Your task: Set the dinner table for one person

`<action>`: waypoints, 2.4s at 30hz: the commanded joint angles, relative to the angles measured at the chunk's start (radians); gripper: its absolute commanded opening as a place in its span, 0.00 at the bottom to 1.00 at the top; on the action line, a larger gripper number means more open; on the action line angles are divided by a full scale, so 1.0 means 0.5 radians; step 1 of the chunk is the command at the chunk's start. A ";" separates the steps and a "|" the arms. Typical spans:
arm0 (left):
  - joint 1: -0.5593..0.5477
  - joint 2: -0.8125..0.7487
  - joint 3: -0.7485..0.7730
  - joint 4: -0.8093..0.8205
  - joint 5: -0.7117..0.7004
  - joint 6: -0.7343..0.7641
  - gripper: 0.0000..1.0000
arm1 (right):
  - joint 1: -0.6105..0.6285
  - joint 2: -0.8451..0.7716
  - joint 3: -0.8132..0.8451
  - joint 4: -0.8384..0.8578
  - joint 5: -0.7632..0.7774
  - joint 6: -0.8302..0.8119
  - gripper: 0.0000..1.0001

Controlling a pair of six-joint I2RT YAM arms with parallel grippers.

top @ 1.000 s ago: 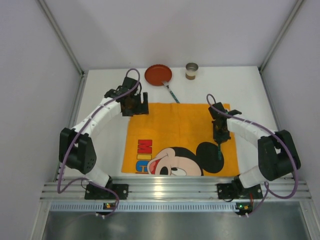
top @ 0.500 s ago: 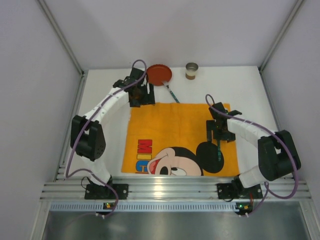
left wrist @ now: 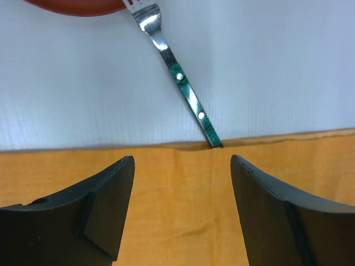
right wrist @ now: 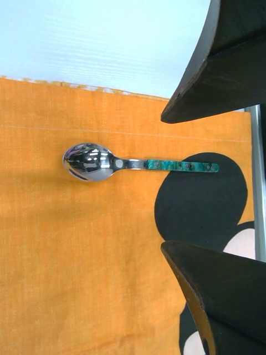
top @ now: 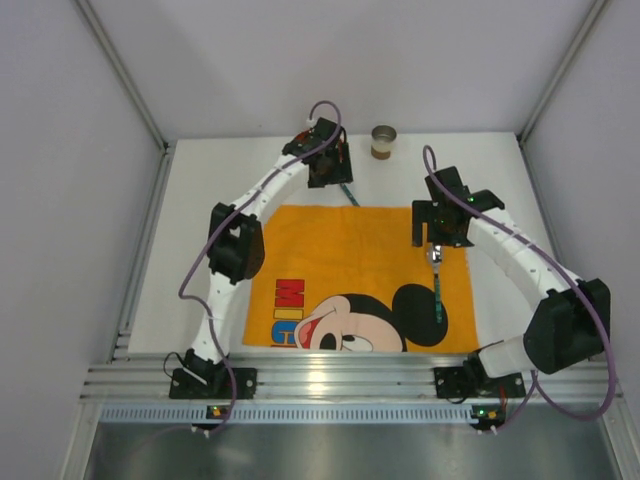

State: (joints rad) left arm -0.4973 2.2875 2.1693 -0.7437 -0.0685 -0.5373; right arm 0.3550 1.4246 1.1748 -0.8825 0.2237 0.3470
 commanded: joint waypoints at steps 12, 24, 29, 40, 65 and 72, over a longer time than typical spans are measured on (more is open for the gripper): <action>-0.144 0.582 0.444 -0.010 -0.673 -0.389 0.78 | -0.020 -0.094 -0.009 -0.174 -0.015 -0.013 0.86; -0.184 0.812 0.595 0.242 -0.759 -0.306 0.76 | -0.020 -0.039 -0.045 -0.165 -0.070 -0.071 0.84; -0.104 0.818 0.491 0.233 -0.600 -0.416 0.53 | -0.035 0.022 -0.052 -0.131 -0.091 -0.096 0.84; 0.010 0.711 0.266 0.478 -0.366 -0.444 0.01 | -0.035 0.142 -0.030 -0.100 -0.128 -0.129 0.83; 0.267 -0.408 -0.247 0.537 -0.109 0.129 0.00 | 0.008 0.838 0.933 -0.109 -0.193 -0.120 0.86; 0.267 -1.306 -1.524 0.499 -0.050 0.311 0.00 | 0.023 0.936 1.049 -0.094 -0.331 -0.093 0.88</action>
State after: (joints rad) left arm -0.3611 1.7515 1.5936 -0.4473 -0.1272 -0.4534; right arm 0.3584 1.8835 1.6253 -0.9363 0.1024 0.2916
